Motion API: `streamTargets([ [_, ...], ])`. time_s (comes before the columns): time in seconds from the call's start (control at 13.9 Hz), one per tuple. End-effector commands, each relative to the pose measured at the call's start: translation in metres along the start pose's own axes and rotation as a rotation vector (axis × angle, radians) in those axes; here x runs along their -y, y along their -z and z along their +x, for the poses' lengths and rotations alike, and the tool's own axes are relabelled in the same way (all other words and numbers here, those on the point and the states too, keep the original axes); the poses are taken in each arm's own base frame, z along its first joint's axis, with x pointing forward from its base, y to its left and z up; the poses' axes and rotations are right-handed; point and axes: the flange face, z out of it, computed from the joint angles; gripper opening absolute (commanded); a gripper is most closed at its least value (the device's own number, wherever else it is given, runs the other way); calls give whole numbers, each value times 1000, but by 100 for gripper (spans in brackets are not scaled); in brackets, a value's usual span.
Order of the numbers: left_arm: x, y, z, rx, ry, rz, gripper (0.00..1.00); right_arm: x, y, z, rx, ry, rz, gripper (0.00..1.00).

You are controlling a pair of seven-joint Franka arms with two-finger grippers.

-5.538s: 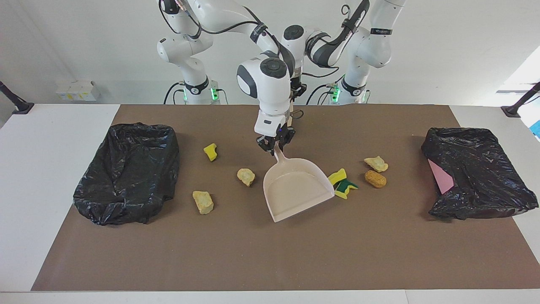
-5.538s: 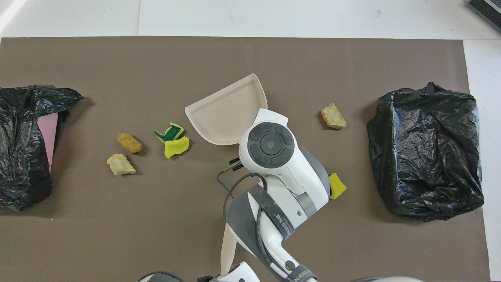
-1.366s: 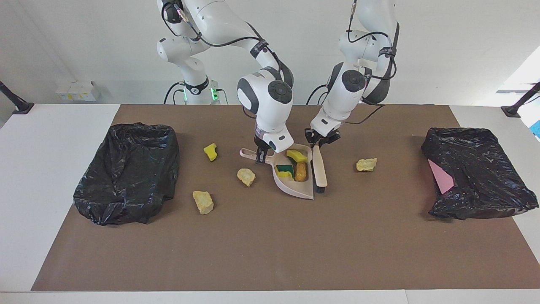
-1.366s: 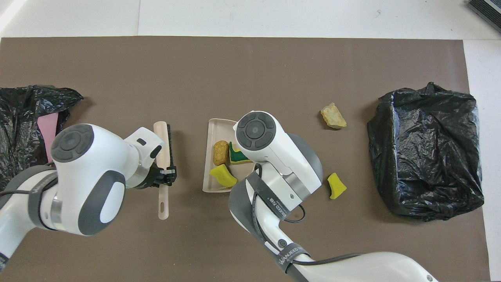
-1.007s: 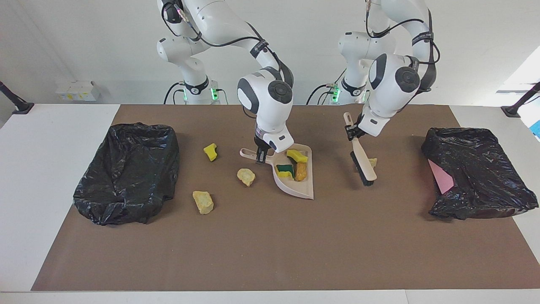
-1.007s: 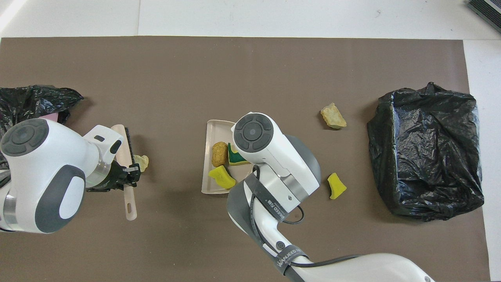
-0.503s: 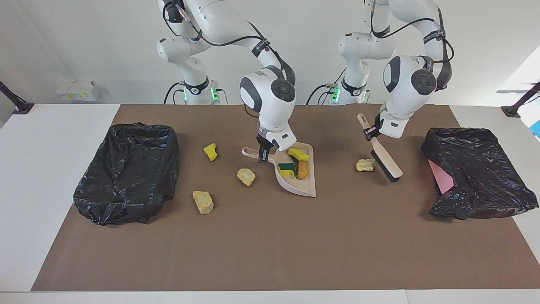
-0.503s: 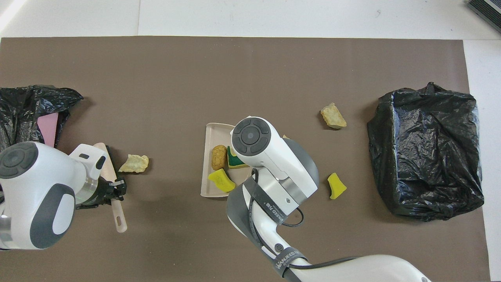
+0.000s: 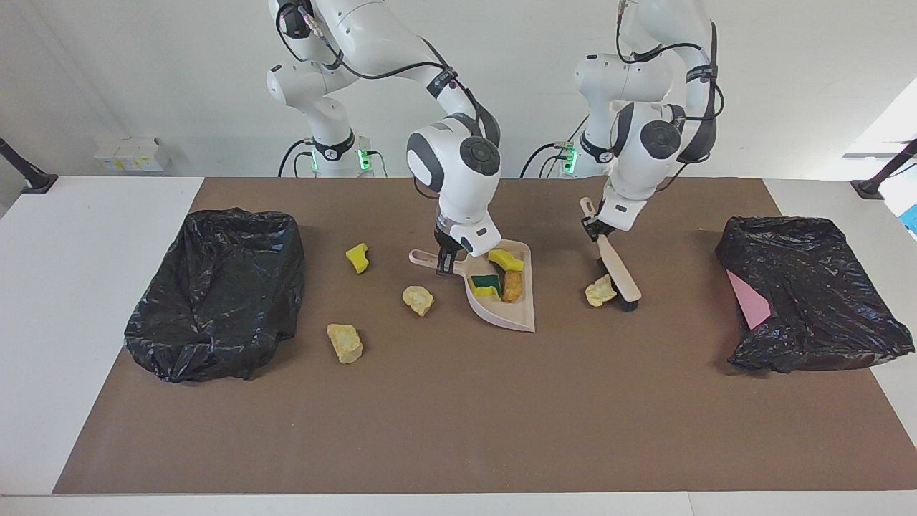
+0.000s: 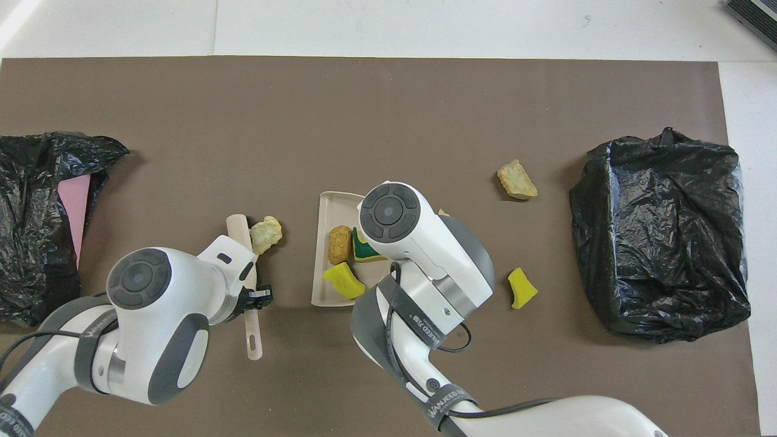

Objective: Sweep and dump trash in bin
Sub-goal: 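Sweep the scraps nearest the left gripper into the dustpan with the brush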

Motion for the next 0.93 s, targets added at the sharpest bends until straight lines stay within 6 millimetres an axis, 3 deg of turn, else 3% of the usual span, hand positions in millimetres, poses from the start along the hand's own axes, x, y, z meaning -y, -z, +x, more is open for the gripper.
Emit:
streamTargets([
  [0.0,-47,-14,-19,-24,-117,-58,0,7,1,-5,13,40,-10,0],
  [0.14,-70,-9,-28,-37,-221,-73,0,7,1,-5,14,39,-11,0],
  [0.36,-75,-7,-25,-34,-257,-72,0,7,1,-6,12,33,-11,0],
  [0.5,-66,-6,-17,-29,-233,-72,0,6,1,-5,12,29,-11,0],
  [0.86,-17,-6,20,-19,-108,-57,0,3,5,-4,-8,28,-29,0],
])
